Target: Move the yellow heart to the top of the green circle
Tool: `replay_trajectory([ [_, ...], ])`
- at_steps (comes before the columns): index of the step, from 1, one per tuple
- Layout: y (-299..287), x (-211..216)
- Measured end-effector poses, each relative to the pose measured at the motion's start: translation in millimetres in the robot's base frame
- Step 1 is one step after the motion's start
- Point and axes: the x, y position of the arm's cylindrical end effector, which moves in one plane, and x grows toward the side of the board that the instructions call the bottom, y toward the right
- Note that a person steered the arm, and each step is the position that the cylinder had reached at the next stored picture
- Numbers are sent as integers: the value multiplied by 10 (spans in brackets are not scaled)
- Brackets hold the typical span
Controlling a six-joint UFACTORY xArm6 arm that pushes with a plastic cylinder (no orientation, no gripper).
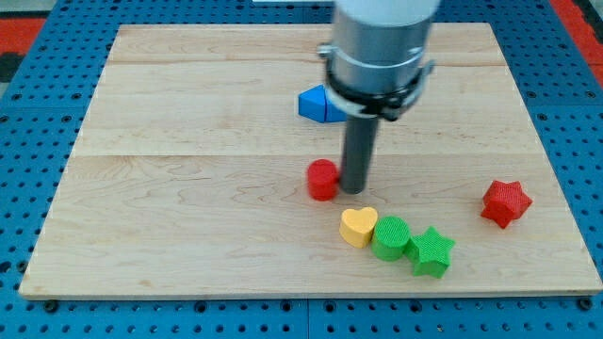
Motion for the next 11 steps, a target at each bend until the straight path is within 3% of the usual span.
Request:
replay_trajectory([
  [2,-823,520],
  [3,-492,1078],
  [5,-59,612],
  [7,229,593],
  [11,694,32],
])
